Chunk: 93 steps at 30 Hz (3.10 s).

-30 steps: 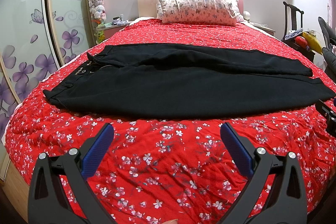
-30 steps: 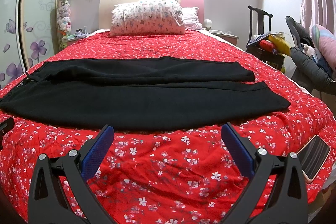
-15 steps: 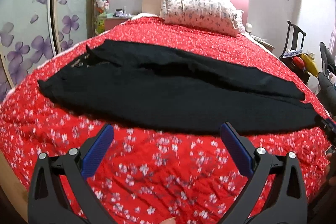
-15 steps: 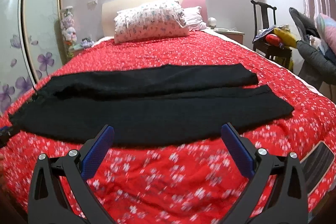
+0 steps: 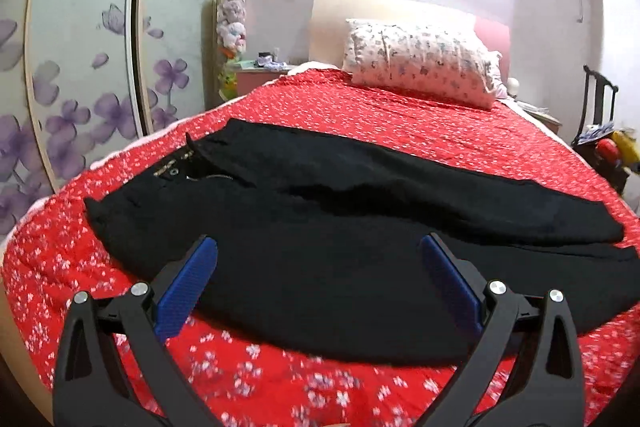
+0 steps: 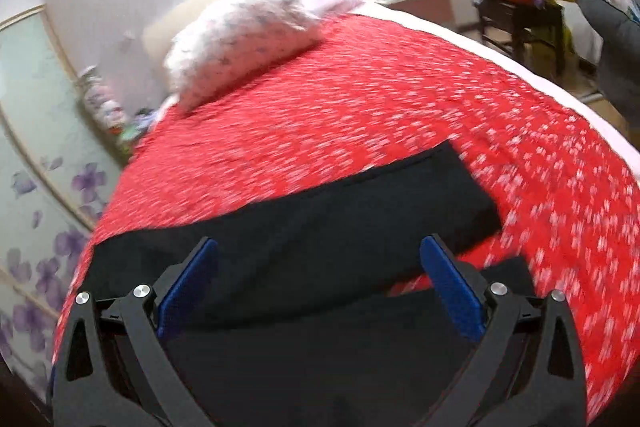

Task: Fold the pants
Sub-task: 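Lower the right tool onto the trouser leg hems and close on them, then lift the gripped hems with the right tool and carry them toward the waistband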

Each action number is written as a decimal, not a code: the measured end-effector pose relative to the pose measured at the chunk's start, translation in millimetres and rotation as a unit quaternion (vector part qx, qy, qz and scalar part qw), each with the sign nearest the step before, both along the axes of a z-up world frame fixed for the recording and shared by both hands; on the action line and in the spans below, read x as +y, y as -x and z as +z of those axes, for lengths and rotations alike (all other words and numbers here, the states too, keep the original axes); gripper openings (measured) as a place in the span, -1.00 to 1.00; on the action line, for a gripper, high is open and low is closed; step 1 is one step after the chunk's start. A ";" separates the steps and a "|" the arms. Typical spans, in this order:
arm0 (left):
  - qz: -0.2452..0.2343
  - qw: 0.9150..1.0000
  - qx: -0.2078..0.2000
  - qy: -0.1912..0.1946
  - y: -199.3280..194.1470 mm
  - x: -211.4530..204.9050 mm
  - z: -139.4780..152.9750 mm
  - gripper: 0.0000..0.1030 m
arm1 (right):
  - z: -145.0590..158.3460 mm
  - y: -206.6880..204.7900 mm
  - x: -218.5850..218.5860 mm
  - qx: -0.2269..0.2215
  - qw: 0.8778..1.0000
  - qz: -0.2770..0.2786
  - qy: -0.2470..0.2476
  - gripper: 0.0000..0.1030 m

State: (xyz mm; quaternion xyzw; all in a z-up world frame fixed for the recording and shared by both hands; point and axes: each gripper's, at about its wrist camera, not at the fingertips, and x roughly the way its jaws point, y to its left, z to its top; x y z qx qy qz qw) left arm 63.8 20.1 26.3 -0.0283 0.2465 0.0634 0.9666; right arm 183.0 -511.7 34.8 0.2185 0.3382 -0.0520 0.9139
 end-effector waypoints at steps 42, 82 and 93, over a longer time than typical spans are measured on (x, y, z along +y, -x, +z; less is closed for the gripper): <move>-0.027 0.999 0.019 -0.002 -9.1 -4.7 -17.5 0.97 | -11.0 88.7 -13.1 -0.074 0.993 0.058 0.067 -0.68; 0.032 0.998 0.007 0.059 16.8 37.2 -15.0 0.97 | -17.4 95.4 -42.7 0.008 0.997 -0.077 -0.003 -1.00; 0.036 0.996 0.018 0.076 12.3 44.3 -15.5 0.97 | -58.1 131.8 -71.4 0.031 0.980 -0.117 -0.156 -0.86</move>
